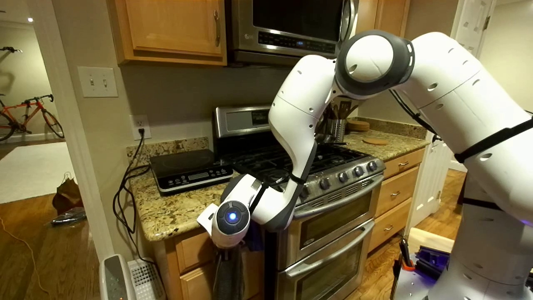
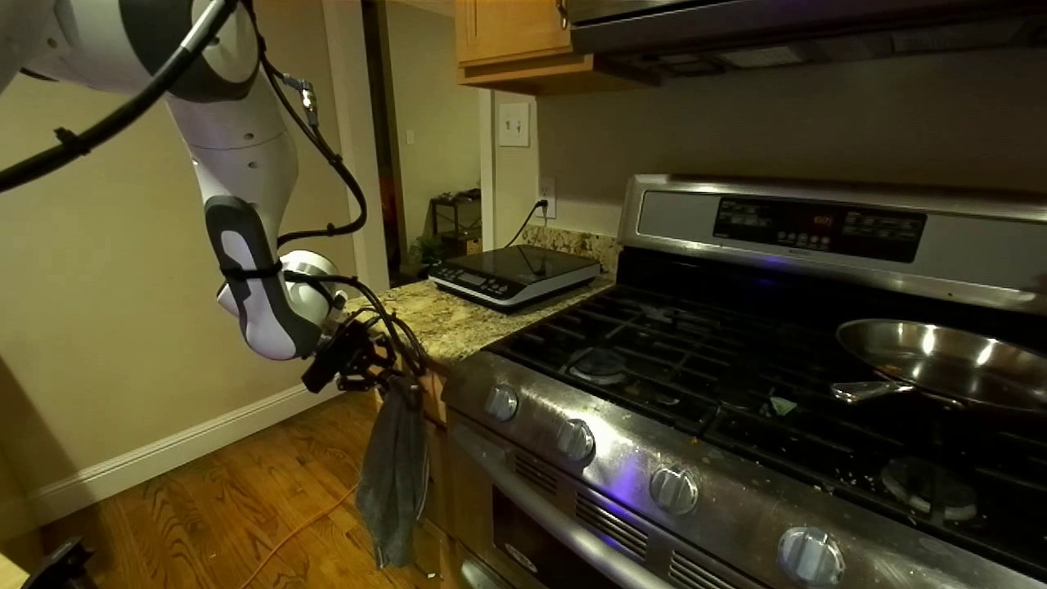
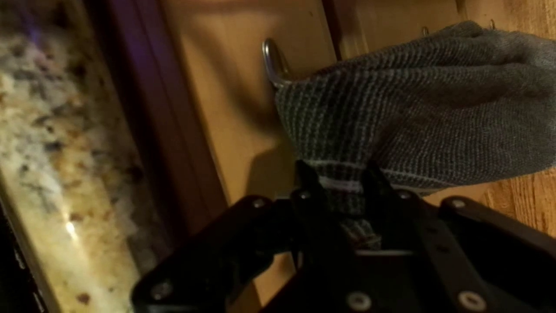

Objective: Open the top left drawer

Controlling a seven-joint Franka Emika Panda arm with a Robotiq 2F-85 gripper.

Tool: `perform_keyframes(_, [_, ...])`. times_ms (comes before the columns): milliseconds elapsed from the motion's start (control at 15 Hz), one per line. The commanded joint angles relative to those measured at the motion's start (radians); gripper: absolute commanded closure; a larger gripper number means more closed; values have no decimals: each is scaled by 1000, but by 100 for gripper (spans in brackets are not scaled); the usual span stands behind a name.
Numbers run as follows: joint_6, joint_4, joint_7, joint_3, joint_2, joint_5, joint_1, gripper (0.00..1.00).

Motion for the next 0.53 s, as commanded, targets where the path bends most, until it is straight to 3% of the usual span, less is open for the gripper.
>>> perform_keyframes(0, [80,-101,46,52,-26,-18,12,88])
perform_keyframes(467, [72,-169,64,76,-64,-36,16,88])
